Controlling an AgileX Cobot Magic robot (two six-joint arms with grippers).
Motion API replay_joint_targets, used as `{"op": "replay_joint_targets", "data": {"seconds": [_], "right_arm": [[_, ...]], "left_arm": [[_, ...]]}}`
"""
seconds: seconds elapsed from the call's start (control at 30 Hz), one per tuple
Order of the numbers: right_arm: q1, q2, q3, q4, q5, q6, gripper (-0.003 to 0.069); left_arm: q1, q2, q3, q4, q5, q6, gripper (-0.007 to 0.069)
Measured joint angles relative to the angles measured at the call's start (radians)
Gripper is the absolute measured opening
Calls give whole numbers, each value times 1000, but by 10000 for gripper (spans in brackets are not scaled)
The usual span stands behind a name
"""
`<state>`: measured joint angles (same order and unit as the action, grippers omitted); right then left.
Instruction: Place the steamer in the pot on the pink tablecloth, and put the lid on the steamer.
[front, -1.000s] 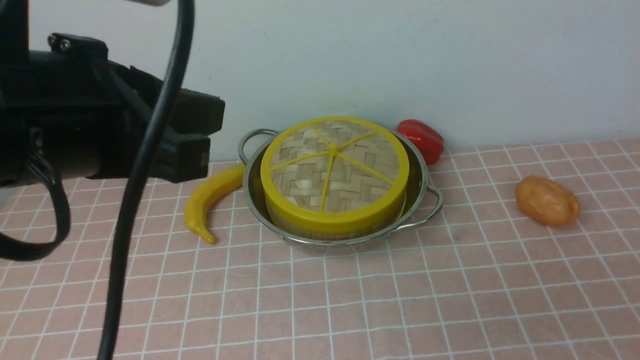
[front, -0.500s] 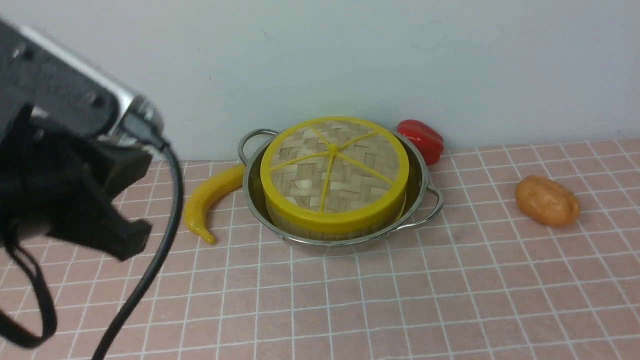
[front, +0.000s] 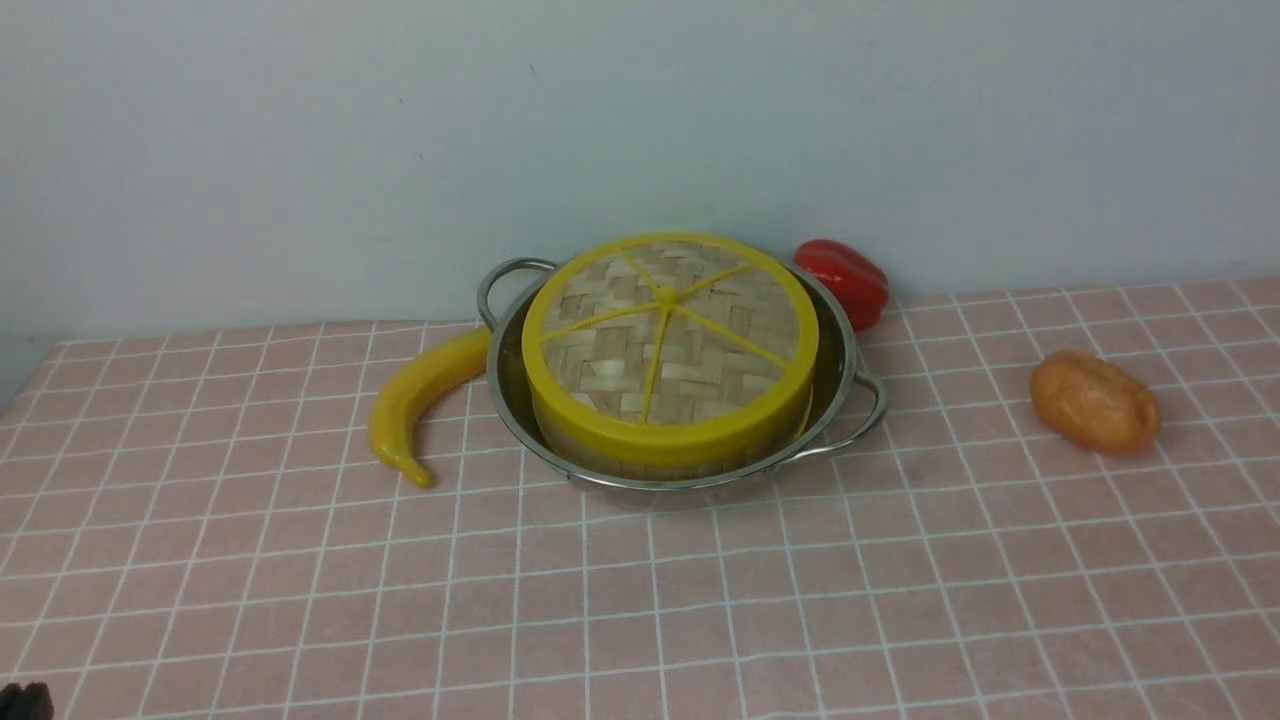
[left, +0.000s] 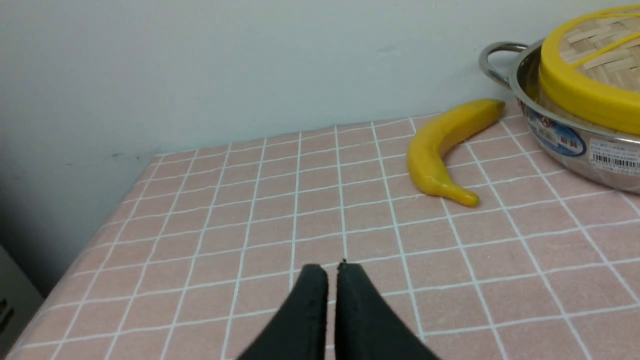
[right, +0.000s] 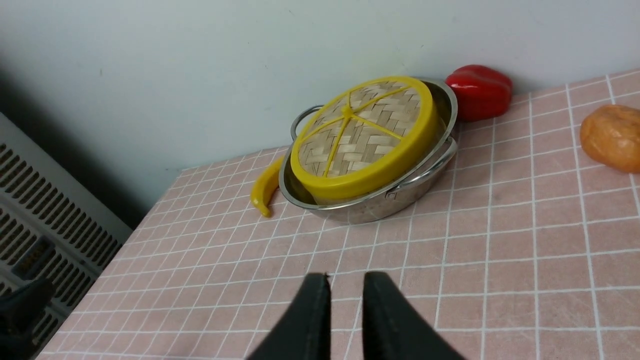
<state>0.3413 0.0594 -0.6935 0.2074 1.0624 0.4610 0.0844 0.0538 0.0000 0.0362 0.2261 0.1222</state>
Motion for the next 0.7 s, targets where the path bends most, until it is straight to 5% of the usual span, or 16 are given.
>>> {"op": "replay_joint_targets", "data": {"seconds": [0.7], "right_arm": [[0, 0, 0, 0, 0, 0, 175]], "left_arm": [[0, -27, 7, -25, -16, 1, 75]]}}
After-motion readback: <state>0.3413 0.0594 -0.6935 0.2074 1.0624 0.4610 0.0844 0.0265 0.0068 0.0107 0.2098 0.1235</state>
